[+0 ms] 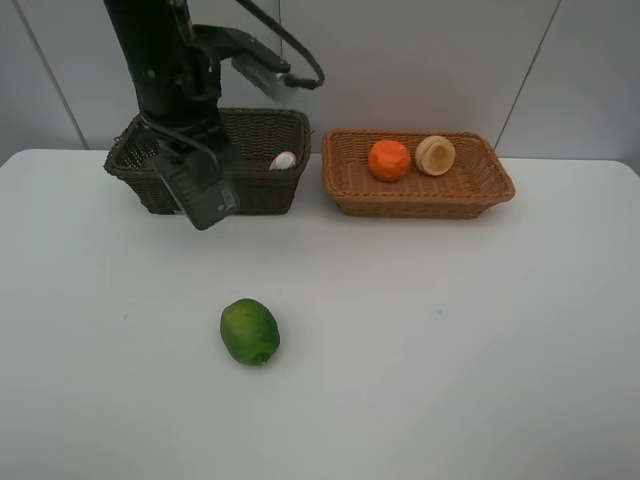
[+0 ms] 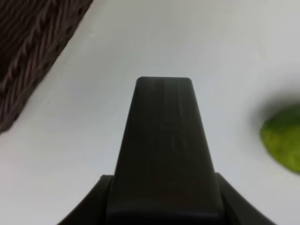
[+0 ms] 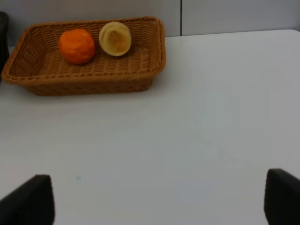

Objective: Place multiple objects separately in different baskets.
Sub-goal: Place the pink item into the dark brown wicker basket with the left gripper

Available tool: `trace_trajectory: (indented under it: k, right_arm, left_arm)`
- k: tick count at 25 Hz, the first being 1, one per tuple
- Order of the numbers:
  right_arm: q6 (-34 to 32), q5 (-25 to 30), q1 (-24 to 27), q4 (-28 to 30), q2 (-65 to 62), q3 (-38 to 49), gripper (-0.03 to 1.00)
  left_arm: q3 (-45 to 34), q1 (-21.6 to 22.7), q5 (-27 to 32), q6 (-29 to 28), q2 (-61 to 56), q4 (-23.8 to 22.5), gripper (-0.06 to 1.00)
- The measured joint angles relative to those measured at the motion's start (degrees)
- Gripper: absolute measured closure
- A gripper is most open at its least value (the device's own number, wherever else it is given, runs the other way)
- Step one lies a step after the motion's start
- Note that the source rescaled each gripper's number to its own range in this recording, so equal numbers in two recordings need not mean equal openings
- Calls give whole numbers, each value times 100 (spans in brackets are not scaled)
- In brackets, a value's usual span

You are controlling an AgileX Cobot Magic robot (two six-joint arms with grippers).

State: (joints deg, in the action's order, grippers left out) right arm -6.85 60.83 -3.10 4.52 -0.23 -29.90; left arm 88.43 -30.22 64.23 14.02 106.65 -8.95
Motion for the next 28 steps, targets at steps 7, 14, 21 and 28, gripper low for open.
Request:
trace_trajectory:
  k: [7, 14, 21, 28]
  right_arm:
    - [0, 0, 0, 0, 0, 0, 0]
    - [0, 0, 0, 0, 0, 0, 0]
    - [0, 0, 0, 0, 0, 0, 0]
    - [0, 0, 0, 0, 0, 0, 0]
  left_arm:
    - [12, 0, -356, -2028, -23, 11, 48]
    - [12, 63, -1950, -2735, -96, 43, 48]
    - [12, 504, -2884, -2977, -90, 21, 48]
    - [54, 951, -3327, -3102, 133, -20, 48]
